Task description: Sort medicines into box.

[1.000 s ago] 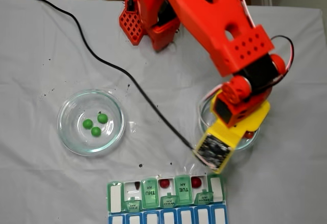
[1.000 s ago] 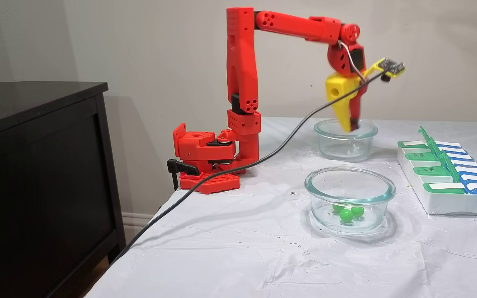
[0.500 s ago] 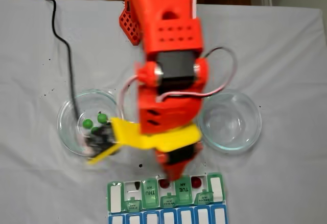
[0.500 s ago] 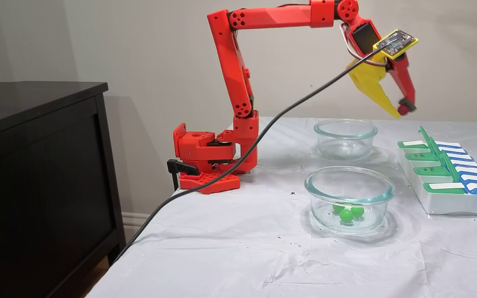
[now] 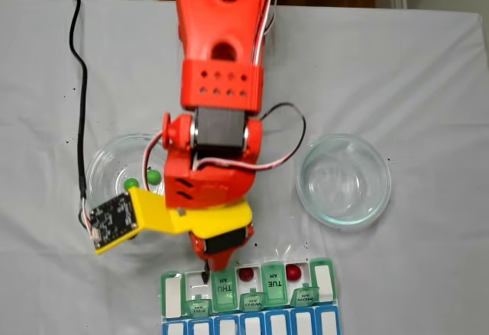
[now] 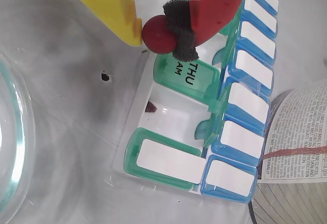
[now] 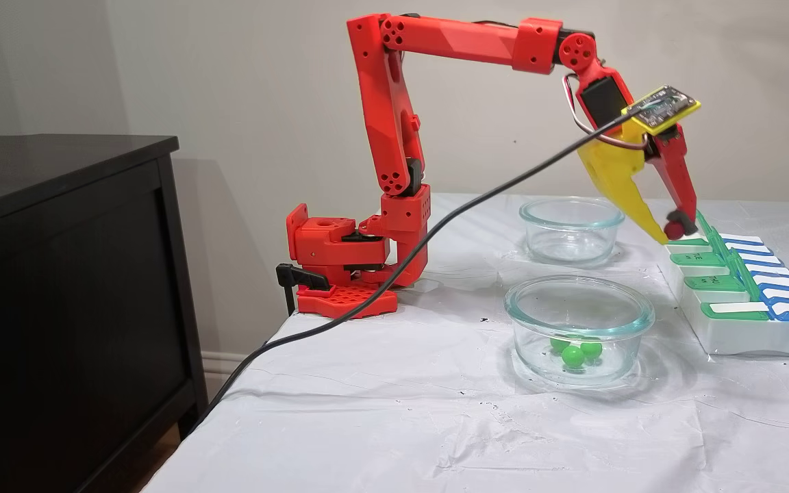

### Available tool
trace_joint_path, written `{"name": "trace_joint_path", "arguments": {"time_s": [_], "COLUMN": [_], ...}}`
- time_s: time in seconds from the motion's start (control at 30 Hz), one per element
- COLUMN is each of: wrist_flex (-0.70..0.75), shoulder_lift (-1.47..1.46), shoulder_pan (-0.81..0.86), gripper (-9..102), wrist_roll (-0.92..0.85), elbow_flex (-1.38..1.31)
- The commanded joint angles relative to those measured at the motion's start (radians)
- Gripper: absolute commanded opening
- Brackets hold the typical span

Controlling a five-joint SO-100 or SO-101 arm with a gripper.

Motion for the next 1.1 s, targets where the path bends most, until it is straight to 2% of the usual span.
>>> {"name": "trace_joint_path", "arguments": {"time_s": [0.0, 0.53, 0.83, 1.07], "wrist_flex": [-0.057, -0.138, -0.138, -0.209], "shoulder_lift": [-0.026, -0.161, -0.178, -0.238], "shoulder_pan": [0.014, 0.037, 0.063, 0.063], "gripper": [0, 0, 0, 0], "wrist_roll": [-0.008, 0.040, 0.054, 0.081], "elbow_flex": [-0.035, -0.133, -0.193, -0.215]}}
